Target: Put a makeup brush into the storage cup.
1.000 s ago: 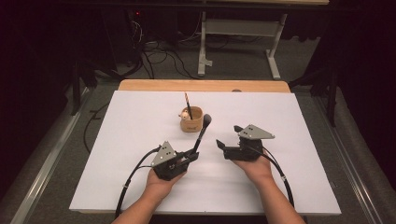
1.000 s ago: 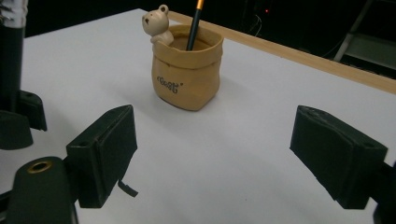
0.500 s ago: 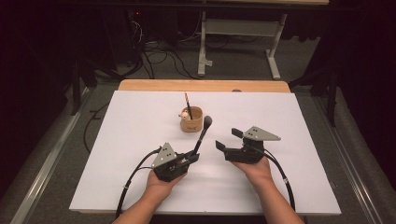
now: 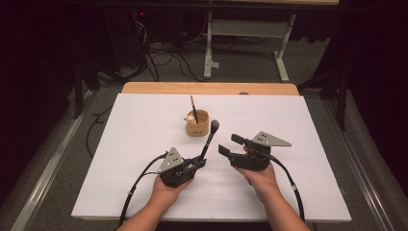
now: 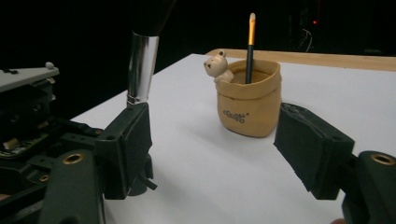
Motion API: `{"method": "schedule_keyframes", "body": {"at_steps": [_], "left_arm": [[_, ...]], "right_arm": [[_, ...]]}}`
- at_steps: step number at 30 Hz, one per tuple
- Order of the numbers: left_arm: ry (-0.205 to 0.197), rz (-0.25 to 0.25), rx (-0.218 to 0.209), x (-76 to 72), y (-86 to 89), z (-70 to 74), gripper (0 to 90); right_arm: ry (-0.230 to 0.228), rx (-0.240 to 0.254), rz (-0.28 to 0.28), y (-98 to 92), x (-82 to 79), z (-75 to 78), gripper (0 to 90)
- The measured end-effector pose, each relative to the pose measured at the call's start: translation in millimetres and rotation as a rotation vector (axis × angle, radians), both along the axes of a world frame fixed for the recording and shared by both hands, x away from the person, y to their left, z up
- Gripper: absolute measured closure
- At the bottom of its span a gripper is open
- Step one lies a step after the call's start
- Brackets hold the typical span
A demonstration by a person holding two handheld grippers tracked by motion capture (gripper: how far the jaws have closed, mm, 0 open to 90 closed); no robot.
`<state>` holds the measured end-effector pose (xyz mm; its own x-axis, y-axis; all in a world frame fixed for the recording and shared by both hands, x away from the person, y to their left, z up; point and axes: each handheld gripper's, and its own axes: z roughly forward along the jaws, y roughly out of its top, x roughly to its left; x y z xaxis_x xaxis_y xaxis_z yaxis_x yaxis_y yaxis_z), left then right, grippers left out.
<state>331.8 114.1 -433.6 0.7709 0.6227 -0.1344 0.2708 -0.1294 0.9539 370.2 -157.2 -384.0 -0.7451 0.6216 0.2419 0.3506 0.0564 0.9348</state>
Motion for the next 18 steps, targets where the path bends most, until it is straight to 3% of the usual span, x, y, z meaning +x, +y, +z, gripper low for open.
{"method": "schedule_keyframes", "body": {"at_steps": [7, 18], "left_arm": [[0.002, -0.005, 0.006, -0.3, -1.7, -1.1, 78.9], [0.001, -0.023, 0.005, -1.7, -5.6, -2.0, 78.9]], "right_arm": [[0.015, 0.055, 0.022, 2.7, -2.4, 1.0, 35.0], [0.026, 0.095, 0.061, 6.0, -4.7, 1.4, 44.0]]}}
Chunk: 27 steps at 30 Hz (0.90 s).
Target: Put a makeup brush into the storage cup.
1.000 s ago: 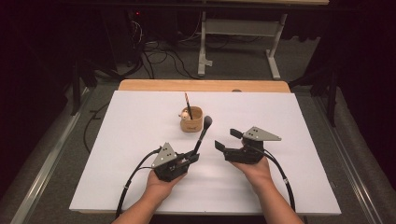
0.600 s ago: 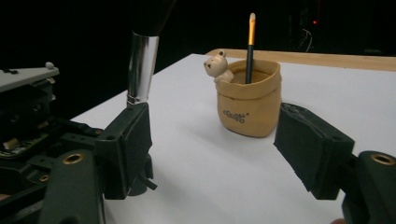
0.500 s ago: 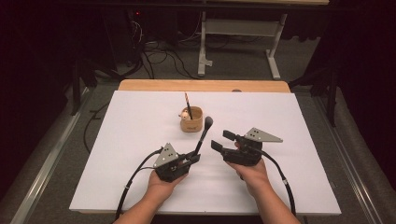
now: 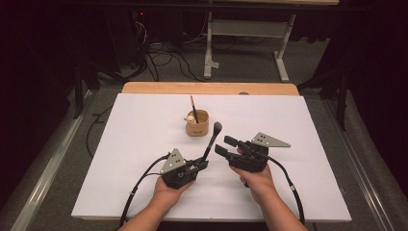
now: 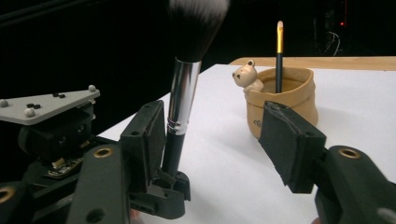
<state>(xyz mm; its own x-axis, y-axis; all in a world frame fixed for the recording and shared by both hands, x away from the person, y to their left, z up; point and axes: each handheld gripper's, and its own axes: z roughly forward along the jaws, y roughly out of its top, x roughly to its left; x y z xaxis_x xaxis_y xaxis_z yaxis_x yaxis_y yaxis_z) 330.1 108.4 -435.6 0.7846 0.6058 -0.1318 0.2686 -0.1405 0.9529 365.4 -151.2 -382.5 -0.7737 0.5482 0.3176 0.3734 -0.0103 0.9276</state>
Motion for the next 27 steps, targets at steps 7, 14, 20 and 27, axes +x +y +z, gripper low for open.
{"method": "schedule_keyframes", "body": {"at_steps": [7, 14, 20, 27], "left_arm": [[0.000, -0.011, -0.003, -1.7, -2.7, 0.3, 78.9], [0.002, -0.018, -0.001, -2.4, -4.8, 0.1, 78.9], [0.009, -0.022, -0.003, -2.5, -6.0, -0.4, 78.8], [0.008, -0.034, 0.005, -3.9, -8.5, -0.5, 78.9]], "right_arm": [[-0.002, 0.023, 0.025, 1.2, -1.6, 0.9, 49.5], [0.003, 0.037, 0.031, 2.0, -2.5, 1.7, 53.6], [-0.003, 0.040, 0.038, 2.7, -2.9, 1.8, 56.8], [0.002, 0.047, 0.048, 3.6, -3.9, 1.9, 60.9]]}}
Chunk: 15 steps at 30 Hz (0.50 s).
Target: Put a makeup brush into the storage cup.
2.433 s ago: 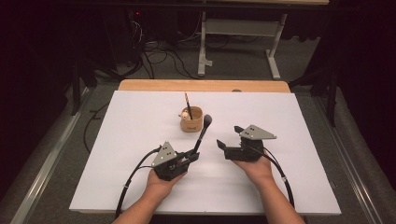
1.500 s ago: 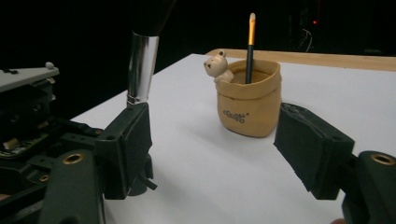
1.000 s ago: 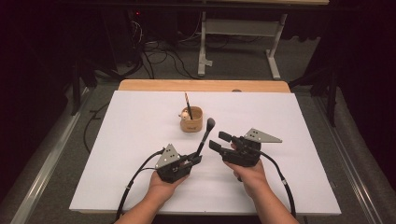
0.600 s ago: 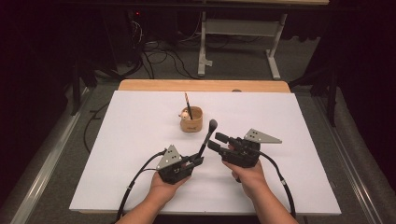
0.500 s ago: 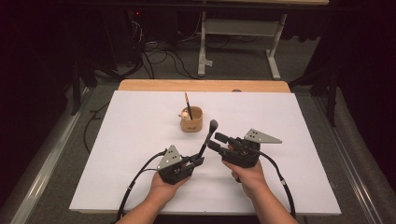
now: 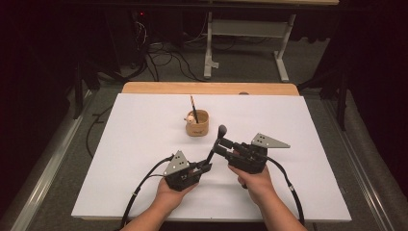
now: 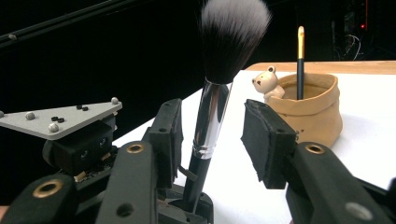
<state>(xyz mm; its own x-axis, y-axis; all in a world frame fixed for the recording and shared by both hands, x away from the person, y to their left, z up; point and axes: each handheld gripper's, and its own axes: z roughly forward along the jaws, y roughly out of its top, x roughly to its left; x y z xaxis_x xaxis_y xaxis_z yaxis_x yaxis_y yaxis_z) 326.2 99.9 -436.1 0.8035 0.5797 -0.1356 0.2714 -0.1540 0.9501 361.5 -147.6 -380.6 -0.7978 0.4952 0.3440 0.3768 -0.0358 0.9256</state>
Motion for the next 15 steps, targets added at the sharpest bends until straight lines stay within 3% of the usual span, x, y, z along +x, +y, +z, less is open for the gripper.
{"method": "schedule_keyframes", "body": {"at_steps": [15], "left_arm": [[-0.008, -0.011, 0.009, -1.6, -2.8, -0.3, 78.8]], "right_arm": [[0.007, 0.007, 0.013, 1.8, 0.2, -1.6, 68.9]]}}
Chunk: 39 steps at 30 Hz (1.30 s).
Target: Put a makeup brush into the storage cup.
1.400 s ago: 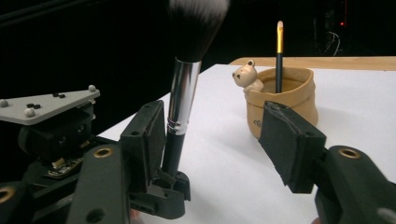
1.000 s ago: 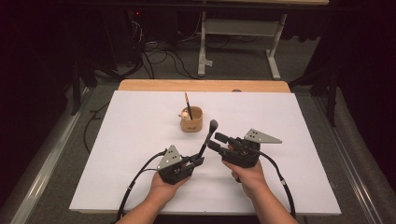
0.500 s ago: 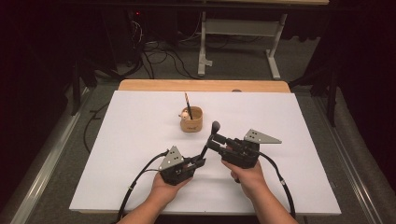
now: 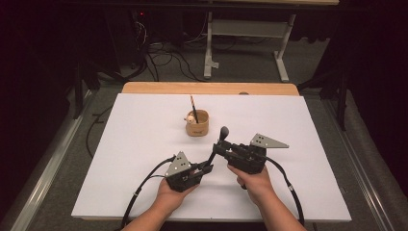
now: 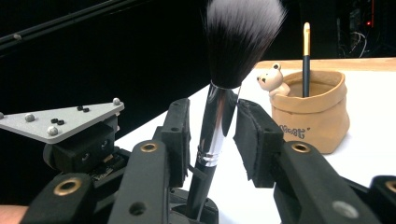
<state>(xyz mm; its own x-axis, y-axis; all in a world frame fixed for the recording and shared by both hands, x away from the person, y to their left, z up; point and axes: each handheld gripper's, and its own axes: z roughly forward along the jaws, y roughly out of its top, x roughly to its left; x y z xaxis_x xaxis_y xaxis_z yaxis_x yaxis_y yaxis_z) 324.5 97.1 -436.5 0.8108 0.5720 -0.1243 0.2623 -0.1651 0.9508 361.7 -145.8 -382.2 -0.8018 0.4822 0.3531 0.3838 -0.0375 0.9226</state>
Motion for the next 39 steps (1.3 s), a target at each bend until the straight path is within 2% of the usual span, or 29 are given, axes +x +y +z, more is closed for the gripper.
{"method": "schedule_keyframes", "body": {"at_steps": [11, 20, 30, 39], "left_arm": [[-0.002, -0.003, 0.001, -0.8, -1.4, -0.3, 78.9], [-0.006, -0.003, 0.014, -0.8, -1.7, -0.4, 78.7], [-0.016, -0.004, 0.025, -0.2, -0.8, 1.0, 78.1], [-0.014, 0.005, 0.009, 1.0, 2.4, 5.9, 63.8]], "right_arm": [[0.013, 0.010, 0.008, -0.2, 0.8, -1.3, 76.7], [0.033, 0.027, 0.027, -0.3, 2.0, -1.8, 79.0], [0.031, 0.035, 0.046, -0.5, 1.4, -0.9, 79.7], [0.022, 0.023, 0.045, -0.3, 1.1, -1.1, 79.7]]}}
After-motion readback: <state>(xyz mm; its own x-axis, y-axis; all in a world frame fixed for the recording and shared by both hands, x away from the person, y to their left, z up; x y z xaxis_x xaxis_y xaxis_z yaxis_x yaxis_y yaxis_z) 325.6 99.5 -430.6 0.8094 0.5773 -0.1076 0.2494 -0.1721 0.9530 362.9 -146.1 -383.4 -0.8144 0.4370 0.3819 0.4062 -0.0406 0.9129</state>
